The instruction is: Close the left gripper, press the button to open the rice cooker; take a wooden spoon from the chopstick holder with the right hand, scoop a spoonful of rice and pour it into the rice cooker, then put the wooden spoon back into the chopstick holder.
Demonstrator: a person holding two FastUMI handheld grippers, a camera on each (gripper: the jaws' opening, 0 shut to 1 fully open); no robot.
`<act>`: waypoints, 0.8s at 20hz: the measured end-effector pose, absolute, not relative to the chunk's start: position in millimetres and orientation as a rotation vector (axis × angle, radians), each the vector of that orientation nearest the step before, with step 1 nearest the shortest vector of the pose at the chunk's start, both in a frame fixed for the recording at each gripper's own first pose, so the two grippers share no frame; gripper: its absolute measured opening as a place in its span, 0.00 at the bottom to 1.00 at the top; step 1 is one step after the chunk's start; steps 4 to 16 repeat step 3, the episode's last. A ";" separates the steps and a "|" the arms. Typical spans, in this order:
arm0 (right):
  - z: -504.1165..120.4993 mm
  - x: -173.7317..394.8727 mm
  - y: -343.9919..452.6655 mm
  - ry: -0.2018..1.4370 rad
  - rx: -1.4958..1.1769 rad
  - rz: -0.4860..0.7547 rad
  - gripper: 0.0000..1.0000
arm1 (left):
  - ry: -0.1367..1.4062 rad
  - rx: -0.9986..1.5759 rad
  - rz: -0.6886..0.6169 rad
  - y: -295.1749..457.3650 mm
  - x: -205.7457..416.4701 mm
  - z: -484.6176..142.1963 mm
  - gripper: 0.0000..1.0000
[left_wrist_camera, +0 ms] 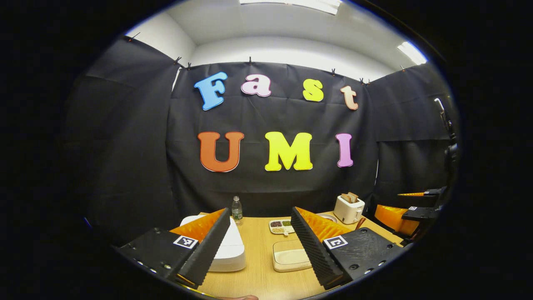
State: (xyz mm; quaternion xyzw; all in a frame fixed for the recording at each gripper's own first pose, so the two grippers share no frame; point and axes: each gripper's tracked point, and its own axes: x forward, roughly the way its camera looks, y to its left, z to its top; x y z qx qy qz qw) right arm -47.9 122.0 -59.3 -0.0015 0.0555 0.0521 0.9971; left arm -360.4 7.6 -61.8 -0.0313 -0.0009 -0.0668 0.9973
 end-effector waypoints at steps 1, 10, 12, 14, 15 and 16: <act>-59.9 -46.2 122.8 0.113 0.000 0.112 0.99 | 0.006 -0.066 -0.124 9.0 -363.0 -63.5 0.94; -63.5 -43.4 124.2 0.117 -0.003 0.133 1.00 | 0.025 -0.065 -0.110 7.3 -365.8 -68.8 0.94; -63.5 -43.4 124.2 0.117 -0.003 0.133 1.00 | 0.025 -0.065 -0.110 7.3 -365.8 -68.8 0.94; -63.5 -43.4 124.2 0.117 -0.003 0.133 1.00 | 0.025 -0.065 -0.110 7.3 -365.8 -68.8 0.94; -63.5 -43.4 124.2 0.117 -0.003 0.133 1.00 | 0.025 -0.065 -0.110 7.3 -365.8 -68.8 0.94; -63.5 -43.4 124.2 0.117 -0.003 0.133 1.00 | 0.025 -0.065 -0.110 7.3 -365.8 -68.8 0.94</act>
